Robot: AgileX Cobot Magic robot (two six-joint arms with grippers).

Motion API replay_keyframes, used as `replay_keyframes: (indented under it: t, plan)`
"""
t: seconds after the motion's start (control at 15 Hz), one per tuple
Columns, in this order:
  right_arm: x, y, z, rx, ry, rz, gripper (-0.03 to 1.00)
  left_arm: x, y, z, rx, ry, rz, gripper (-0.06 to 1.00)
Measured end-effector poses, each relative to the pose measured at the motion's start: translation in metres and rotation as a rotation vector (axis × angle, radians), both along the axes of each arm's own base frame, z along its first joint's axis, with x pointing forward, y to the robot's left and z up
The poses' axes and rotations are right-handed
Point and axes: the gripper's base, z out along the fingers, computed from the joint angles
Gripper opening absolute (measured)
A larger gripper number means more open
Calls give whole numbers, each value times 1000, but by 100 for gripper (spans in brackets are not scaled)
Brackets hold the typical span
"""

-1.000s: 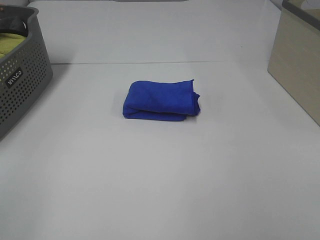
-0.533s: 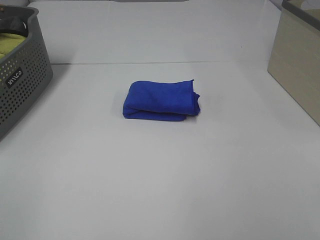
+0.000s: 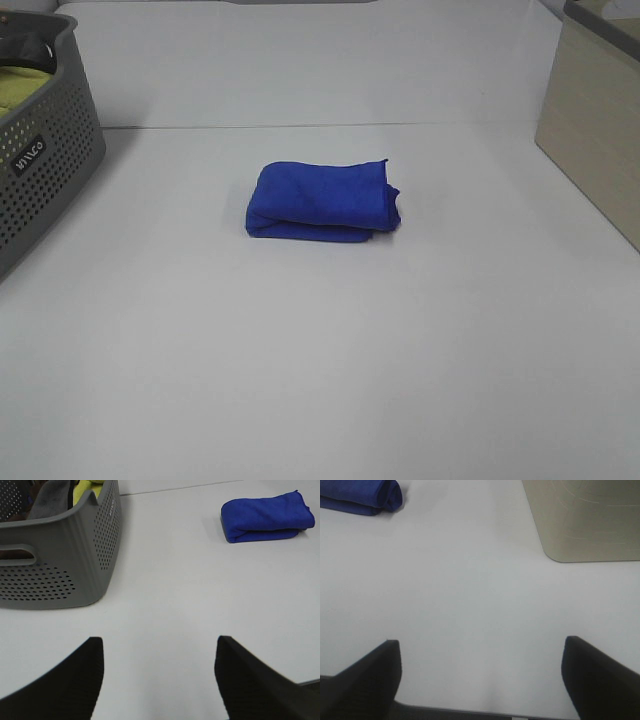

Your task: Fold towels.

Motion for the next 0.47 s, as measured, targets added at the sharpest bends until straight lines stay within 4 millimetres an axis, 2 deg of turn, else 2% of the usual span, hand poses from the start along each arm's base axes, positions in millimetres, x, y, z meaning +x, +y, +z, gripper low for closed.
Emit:
replay_keyframes:
  t: [0.47]
  plan:
    - [0, 0, 0, 0, 0, 0, 84, 0, 0, 0, 0, -1, 0, 62]
